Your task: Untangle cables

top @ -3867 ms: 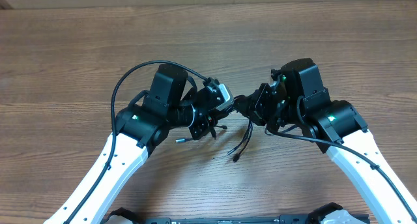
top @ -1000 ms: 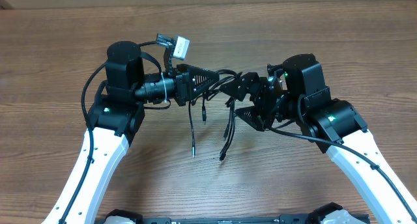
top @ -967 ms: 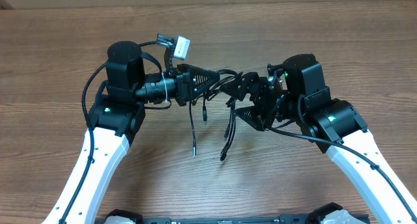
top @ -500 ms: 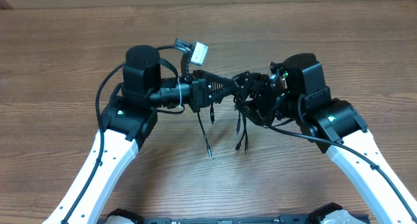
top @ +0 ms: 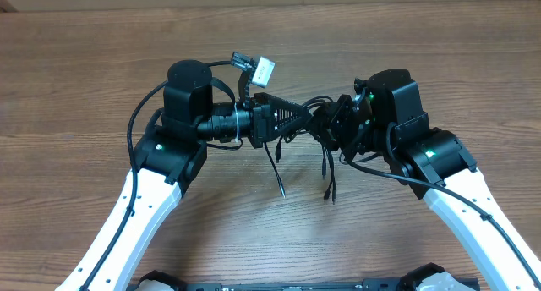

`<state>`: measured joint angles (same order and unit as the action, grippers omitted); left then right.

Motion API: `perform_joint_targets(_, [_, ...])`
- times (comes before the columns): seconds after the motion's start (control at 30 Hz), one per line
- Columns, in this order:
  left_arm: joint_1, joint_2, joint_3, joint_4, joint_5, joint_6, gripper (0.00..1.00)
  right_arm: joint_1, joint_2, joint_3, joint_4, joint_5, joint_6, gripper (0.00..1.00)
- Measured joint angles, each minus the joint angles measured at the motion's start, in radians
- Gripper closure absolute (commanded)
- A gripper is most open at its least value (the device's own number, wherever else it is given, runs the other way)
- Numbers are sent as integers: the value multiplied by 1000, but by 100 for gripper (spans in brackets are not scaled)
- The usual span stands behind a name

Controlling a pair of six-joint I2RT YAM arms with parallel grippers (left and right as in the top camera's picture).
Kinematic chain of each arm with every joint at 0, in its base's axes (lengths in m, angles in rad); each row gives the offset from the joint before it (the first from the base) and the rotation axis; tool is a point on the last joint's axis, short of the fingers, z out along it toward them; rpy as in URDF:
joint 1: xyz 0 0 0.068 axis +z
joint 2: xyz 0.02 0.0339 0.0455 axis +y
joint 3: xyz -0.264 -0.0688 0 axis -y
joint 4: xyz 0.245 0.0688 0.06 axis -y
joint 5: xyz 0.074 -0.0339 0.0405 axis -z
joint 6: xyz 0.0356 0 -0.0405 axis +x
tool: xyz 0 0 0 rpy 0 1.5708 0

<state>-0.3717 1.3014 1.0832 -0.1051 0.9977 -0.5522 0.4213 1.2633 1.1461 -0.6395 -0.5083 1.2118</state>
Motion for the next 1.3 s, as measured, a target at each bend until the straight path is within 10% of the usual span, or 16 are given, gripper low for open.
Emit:
perform_joint_targets(0.13, [0, 0, 0, -2, -10, 0, 93, 0, 0, 0, 0, 0, 0, 96])
perform_joint_targets(0.33, [0, -1, 0, -50, -45, 2, 40, 0, 0, 0, -8, 0, 0, 96])
perform_joint_targets(1.13, [40, -2, 2, -344, -92, 382, 54, 0, 0, 0, -7, -55, 0, 96])
perform_joint_targets(1.3, [40, -2, 2, -343, -126, 403, 73, 0, 0, 0, -7, -85, -4, 96])
